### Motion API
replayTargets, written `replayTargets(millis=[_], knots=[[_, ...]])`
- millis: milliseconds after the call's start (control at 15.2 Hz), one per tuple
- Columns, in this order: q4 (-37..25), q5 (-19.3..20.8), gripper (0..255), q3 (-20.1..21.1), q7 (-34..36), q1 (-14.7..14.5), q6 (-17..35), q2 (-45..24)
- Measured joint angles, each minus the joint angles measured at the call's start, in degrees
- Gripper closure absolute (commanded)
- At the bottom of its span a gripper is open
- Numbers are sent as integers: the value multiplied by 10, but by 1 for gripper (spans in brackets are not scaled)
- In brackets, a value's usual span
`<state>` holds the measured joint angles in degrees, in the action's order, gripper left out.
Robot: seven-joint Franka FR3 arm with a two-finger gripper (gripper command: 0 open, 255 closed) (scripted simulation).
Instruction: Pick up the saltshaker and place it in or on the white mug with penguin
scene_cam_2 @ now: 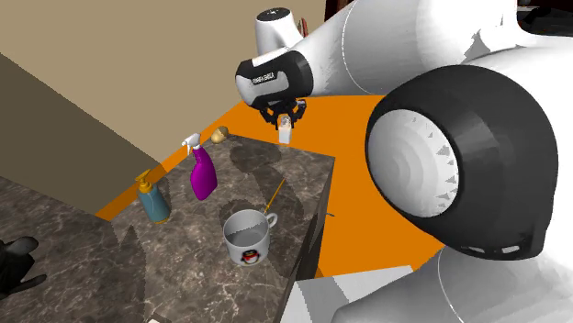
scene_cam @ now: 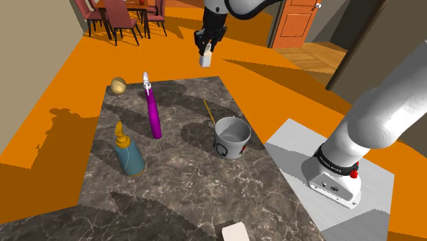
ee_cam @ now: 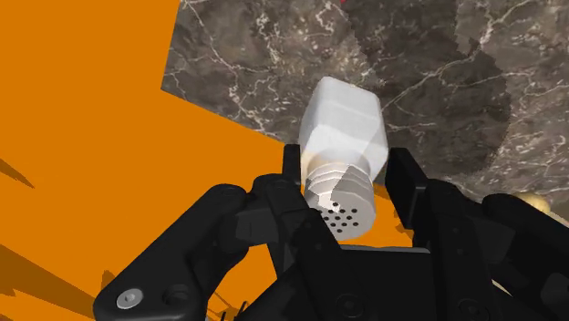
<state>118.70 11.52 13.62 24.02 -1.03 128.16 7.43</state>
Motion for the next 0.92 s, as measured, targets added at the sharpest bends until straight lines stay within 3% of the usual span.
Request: replayTargets(millis=[528,924], knots=[[128,-35,255,32,48,-40,-22,145],[185,-68,255,64,90,-81,-66,241]])
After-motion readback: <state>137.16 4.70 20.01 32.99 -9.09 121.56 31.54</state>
